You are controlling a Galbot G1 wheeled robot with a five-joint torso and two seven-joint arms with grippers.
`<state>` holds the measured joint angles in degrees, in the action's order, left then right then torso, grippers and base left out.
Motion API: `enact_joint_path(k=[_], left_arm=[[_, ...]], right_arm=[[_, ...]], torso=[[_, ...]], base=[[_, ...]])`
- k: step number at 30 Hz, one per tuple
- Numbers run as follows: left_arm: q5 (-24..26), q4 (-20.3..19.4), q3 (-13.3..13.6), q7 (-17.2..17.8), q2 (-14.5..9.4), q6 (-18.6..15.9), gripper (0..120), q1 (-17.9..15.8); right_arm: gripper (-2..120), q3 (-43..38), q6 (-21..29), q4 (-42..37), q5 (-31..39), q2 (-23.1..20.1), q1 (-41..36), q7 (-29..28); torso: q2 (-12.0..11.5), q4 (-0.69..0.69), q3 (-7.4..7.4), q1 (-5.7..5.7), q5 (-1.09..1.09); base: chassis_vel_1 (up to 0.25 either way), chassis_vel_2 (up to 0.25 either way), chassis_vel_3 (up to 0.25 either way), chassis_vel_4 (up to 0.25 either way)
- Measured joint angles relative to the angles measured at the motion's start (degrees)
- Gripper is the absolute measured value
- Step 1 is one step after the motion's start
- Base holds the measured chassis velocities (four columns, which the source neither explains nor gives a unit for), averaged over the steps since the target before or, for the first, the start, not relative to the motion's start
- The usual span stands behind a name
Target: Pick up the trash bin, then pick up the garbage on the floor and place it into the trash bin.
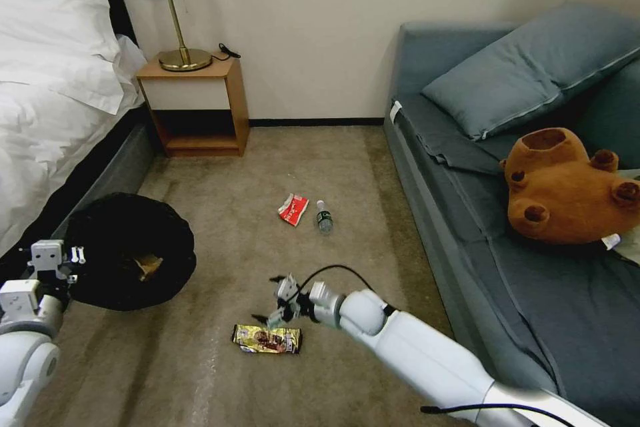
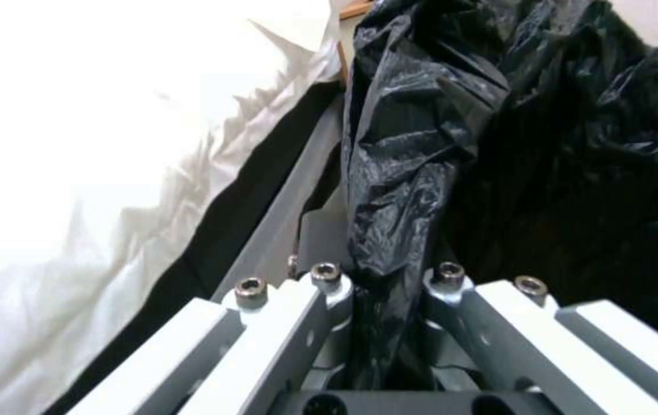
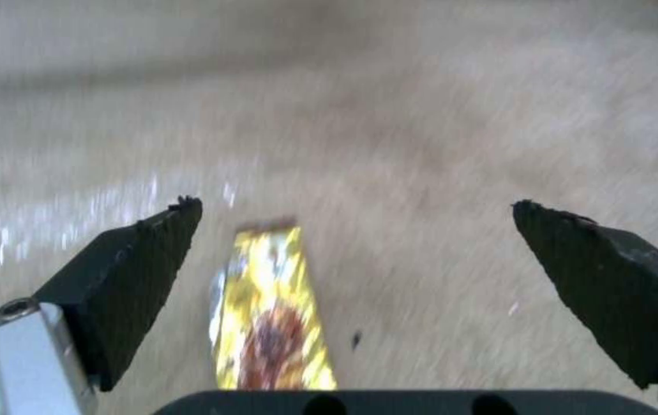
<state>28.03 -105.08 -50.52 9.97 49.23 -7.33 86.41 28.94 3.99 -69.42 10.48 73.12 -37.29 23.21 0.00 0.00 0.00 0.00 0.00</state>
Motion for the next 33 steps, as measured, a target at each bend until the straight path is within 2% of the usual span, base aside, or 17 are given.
enact_joint_path(k=[2, 9, 17, 25, 33], left_arm=[[0.32, -0.11, -0.09, 0.11, -0.71, -0.28, 4, -0.03], [0.32, 0.22, -0.52, -0.12, -0.92, -0.39, 4, 0.27], [0.32, 0.78, -0.66, -0.42, -0.92, -0.33, 4, 0.47], [0.19, 1.31, 0.09, -0.65, -0.69, -0.15, 4, 0.06], [0.16, 1.49, 0.55, -0.8, -0.7, -0.04, 4, -0.23]], right_arm=[[100, 1.41, 0.44, 2.02, -2.71, 0.15, 0.71, 1.13], [100, 2.42, 0.11, 8.39, -9.8, 1.31, 1.81, 3.62], [100, 2.14, -1.36, 12.16, -12.37, 3.01, 1.14, 3.61], [100, 0.06, -5.6, 17.92, -15.09, 5.2, 0.6, 2.4], [100, -0.53, -6.27, 19.99, -15.65, 5.76, 0.24, 2.44]], torso=[[0.0, 0.01, 0.0, 0.0, 0.0], [0.0, -0.01, 0.0, 0.0, 0.0], [0.0, 0.0, 0.0, 0.0, 0.0], [0.0, 0.0, 0.0, 0.0, 0.0], [0.0, 0.0, 0.0, 0.0, 0.0]], base=[[0.0, 0.0, 0.0, 0.0], [0.0, 0.0, 0.0, 0.0], [0.0, 0.0, 0.0, 0.0], [0.0, 0.0, 0.0, 0.0], [0.0, 0.0, 0.0, 0.0]])
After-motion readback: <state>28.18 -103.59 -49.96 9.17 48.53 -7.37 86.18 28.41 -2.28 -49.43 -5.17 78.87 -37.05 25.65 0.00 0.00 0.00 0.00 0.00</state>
